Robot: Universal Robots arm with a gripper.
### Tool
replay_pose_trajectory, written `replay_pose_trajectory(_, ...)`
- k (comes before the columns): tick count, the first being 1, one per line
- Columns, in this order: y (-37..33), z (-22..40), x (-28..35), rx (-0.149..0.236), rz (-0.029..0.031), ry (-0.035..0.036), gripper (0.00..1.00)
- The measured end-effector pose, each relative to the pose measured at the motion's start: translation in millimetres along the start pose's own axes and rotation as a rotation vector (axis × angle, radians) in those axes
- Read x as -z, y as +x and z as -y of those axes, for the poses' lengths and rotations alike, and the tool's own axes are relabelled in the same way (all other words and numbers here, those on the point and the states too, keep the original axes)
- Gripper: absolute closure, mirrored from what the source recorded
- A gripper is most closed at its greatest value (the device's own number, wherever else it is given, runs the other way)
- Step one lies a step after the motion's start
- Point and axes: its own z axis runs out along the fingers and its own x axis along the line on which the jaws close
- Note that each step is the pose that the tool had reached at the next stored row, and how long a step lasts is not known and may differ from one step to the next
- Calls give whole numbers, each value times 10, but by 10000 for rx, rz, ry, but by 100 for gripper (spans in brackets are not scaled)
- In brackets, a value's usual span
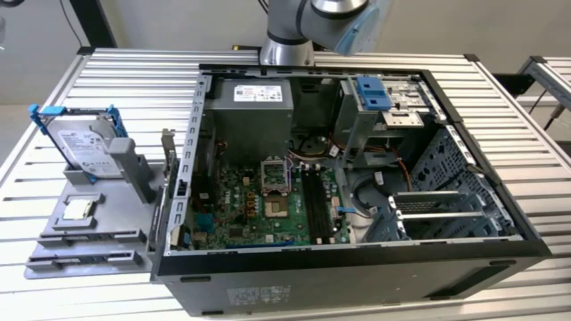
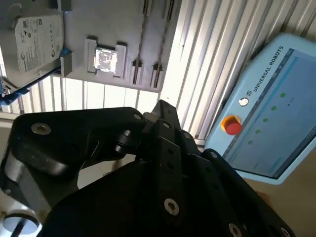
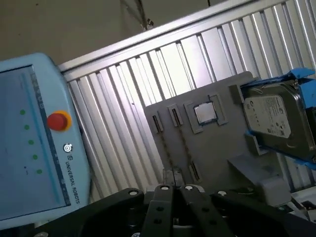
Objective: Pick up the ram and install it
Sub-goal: 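Pick up the ram and move it above insertion slot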
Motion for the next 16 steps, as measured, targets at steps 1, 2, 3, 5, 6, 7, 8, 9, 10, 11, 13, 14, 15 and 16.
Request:
replay_pose_trajectory(1, 0, 0, -6, 184, 0, 4, 100)
replay_pose_trajectory(2, -1, 0, -10, 365, -1, 9, 100)
replay_pose_trajectory(3, 0, 0, -12, 550, -1, 14, 100)
replay_pose_trajectory(5, 0, 0, -15, 910, -3, 23, 100)
replay_pose_trajectory(6, 0, 0, -17, 1094, -1, 28, 100)
replay_pose_trajectory(7, -1, 0, -18, 1280, -2, 32, 100)
replay_pose_trajectory(8, -1, 0, -19, 1459, -2, 37, 100)
replay_pose_trajectory(9, -1, 0, -21, 1639, -2, 41, 100)
replay_pose_trajectory(10, -1, 0, -22, 1825, -3, 45, 100)
replay_pose_trajectory(11, -1, 0, -24, 2010, -2, 50, 100)
replay_pose_trajectory(13, -1, 0, -27, 2369, -3, 59, 100)
replay_pose_trajectory(14, -1, 0, -28, 2560, -4, 64, 100)
replay_pose_trajectory(15, -1, 0, -29, 2729, -4, 68, 100)
replay_pose_trajectory(16, -1, 0, -30, 2908, -3, 73, 100)
